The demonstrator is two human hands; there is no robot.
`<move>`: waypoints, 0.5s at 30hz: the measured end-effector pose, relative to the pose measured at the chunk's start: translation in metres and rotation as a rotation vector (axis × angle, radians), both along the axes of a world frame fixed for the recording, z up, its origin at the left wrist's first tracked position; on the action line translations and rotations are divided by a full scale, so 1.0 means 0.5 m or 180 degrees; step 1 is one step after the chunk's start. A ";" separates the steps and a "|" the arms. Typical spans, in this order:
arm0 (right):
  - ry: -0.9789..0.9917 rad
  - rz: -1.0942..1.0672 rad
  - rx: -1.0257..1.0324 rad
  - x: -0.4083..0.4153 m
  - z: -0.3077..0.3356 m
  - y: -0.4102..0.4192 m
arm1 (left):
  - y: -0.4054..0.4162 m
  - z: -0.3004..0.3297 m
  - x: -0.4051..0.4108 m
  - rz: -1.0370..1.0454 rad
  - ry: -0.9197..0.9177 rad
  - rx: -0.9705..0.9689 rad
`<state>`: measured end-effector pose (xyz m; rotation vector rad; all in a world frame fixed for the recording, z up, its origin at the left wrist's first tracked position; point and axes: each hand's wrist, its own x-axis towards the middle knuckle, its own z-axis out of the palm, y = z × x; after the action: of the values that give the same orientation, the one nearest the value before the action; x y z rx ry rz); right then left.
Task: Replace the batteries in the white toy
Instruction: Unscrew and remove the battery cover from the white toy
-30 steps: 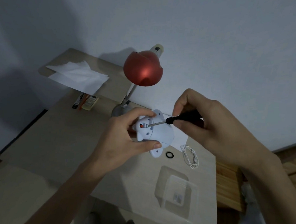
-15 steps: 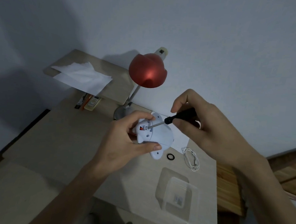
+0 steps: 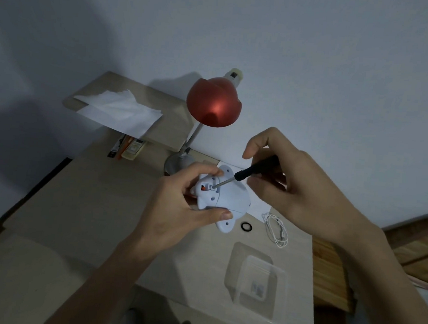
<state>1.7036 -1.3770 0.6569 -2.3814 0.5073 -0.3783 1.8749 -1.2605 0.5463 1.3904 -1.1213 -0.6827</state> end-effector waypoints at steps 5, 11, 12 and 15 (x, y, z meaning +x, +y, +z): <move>0.0083 0.0081 0.0027 -0.002 -0.001 -0.003 | 0.003 -0.003 0.000 0.0038 0.0061 -0.0005; 0.0033 -0.0102 -0.0601 0.004 -0.013 0.002 | 0.006 -0.007 0.002 0.0055 0.0003 0.0023; 0.0083 -0.0127 -0.0651 0.005 -0.012 0.004 | 0.008 -0.007 0.002 0.0055 0.0033 0.0036; 0.0125 -0.0044 -0.0275 0.002 -0.007 0.009 | 0.011 -0.004 0.000 0.0001 0.0125 0.0063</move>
<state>1.7049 -1.3724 0.6536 -2.4740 0.5356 -0.3670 1.8751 -1.2550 0.5442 1.3882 -1.0859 -0.7196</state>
